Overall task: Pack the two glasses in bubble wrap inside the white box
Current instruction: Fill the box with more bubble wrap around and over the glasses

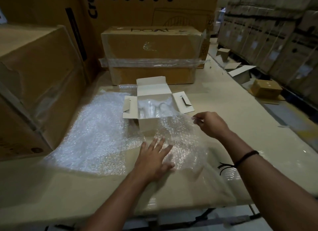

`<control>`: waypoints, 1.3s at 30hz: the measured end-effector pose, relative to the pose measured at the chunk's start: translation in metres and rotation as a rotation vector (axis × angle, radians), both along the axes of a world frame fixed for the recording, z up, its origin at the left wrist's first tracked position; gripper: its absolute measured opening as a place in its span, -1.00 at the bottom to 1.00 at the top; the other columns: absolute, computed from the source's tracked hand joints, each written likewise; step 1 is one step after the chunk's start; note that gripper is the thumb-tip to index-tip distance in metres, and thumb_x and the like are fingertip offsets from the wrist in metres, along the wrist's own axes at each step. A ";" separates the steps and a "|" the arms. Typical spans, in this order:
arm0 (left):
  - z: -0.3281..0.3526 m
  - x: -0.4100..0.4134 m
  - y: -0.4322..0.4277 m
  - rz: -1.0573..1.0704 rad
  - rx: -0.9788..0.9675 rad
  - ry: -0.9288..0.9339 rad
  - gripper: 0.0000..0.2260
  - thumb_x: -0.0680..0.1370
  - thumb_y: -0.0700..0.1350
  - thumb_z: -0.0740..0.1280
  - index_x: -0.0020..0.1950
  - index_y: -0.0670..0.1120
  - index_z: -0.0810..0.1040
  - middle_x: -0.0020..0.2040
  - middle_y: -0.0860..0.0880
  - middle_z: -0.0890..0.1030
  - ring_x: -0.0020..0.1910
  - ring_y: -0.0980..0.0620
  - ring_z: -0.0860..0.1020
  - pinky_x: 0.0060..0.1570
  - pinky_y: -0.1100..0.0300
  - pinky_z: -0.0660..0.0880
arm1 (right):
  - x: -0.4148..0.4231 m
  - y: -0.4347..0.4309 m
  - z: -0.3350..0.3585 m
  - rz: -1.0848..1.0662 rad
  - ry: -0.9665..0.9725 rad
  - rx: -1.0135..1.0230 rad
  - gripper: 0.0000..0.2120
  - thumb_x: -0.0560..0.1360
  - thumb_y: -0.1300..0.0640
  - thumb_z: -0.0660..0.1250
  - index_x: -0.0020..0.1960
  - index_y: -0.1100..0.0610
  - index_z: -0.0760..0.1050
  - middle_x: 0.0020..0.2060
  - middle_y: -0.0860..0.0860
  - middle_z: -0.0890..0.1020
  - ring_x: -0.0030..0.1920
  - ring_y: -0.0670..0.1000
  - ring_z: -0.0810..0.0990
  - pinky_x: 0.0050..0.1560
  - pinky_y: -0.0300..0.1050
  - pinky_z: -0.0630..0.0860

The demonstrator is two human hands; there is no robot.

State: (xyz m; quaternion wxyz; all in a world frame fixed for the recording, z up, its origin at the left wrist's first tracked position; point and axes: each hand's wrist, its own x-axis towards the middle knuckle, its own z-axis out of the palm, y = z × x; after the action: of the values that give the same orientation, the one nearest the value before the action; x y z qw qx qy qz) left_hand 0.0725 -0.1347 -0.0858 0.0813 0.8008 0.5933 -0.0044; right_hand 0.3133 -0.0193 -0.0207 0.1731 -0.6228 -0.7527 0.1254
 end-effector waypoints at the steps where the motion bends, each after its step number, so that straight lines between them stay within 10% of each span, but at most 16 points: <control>1: 0.000 0.003 0.000 0.000 -0.053 0.009 -0.39 0.57 0.35 0.02 0.57 0.20 -0.02 0.60 0.04 -0.13 0.57 0.00 -0.16 0.47 -0.20 -0.24 | -0.001 0.000 0.001 0.025 -0.014 0.019 -0.81 0.56 0.08 0.31 0.10 -0.05 0.65 -0.01 0.01 0.71 0.00 0.10 0.64 -0.03 0.02 0.58; 10: -0.003 -0.013 -0.003 0.476 0.416 -0.687 -0.55 0.51 -0.12 0.42 0.38 0.02 0.45 0.32 -0.04 0.49 0.25 -0.04 0.47 0.23 0.02 0.43 | -0.013 -0.024 -0.005 0.423 -0.144 0.084 -0.75 0.56 0.11 0.31 0.20 -0.06 0.61 0.08 -0.07 0.69 0.05 0.03 0.64 -0.02 -0.07 0.57; 14: 0.001 -0.024 0.003 0.416 0.452 -0.547 -0.34 0.40 -0.16 0.53 0.44 0.05 0.37 0.44 -0.05 0.35 0.37 -0.06 0.32 0.30 -0.02 0.31 | -0.022 -0.047 -0.030 0.542 -0.214 0.060 -0.75 0.55 0.09 0.30 0.19 -0.06 0.60 0.06 -0.04 0.68 0.02 0.06 0.63 -0.06 -0.04 0.57; 20: -0.009 -0.028 0.006 0.095 0.286 -0.416 -0.87 0.46 -0.02 0.33 -0.09 0.06 0.67 -0.01 0.12 0.68 0.03 0.08 0.58 0.25 -0.06 0.33 | -0.014 -0.055 -0.039 0.638 -0.269 -0.269 -0.72 0.42 -0.13 0.25 0.06 -0.06 0.56 0.05 -0.16 0.64 0.07 0.01 0.61 0.00 -0.08 0.53; 25: -0.006 -0.026 0.008 0.090 0.250 -0.393 -0.84 0.51 -0.03 0.34 0.04 0.05 0.67 -0.01 0.11 0.69 0.02 0.03 0.58 0.16 0.04 0.35 | -0.009 -0.051 -0.018 0.391 -0.094 -0.281 -0.67 0.56 -0.17 0.26 0.24 -0.06 0.57 0.23 -0.09 0.62 0.15 -0.03 0.58 0.19 -0.08 0.48; 30: 0.001 -0.016 0.015 0.100 0.219 -0.390 -0.63 0.52 -0.18 0.37 0.32 0.04 0.53 0.32 0.04 0.53 0.18 -0.04 0.53 0.20 0.01 0.43 | -0.009 -0.035 -0.020 0.156 -0.394 -0.372 -0.28 0.40 -0.14 0.46 0.47 0.01 0.30 0.33 0.01 0.52 0.28 0.12 0.50 0.24 0.01 0.44; 35: 0.016 -0.011 0.029 0.263 0.041 -0.487 -0.20 0.47 -0.25 0.44 0.55 0.19 0.11 0.58 0.09 0.11 0.47 -0.02 0.27 0.40 -0.08 0.31 | -0.016 -0.035 -0.027 0.129 -0.224 -0.327 -0.64 0.34 0.09 0.51 0.10 -0.01 0.50 -0.03 -0.02 0.58 0.00 0.08 0.55 -0.05 -0.12 0.43; 39: 0.031 -0.015 0.038 0.334 0.058 -0.461 -0.41 0.44 -0.20 0.49 0.40 0.14 0.43 0.30 0.00 0.50 0.11 0.09 0.44 0.16 0.11 0.43 | -0.017 -0.035 -0.030 0.148 -0.097 -0.162 -0.78 0.38 0.21 0.48 -0.20 0.02 0.44 -0.11 -0.01 0.55 -0.08 0.09 0.52 -0.13 -0.07 0.45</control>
State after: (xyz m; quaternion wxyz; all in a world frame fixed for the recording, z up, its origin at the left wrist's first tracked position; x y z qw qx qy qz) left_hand 0.0578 -0.0966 -0.0547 0.1909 0.6738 0.6828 0.2080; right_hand 0.2964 -0.0542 -0.0510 0.0760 -0.5828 -0.7915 0.1679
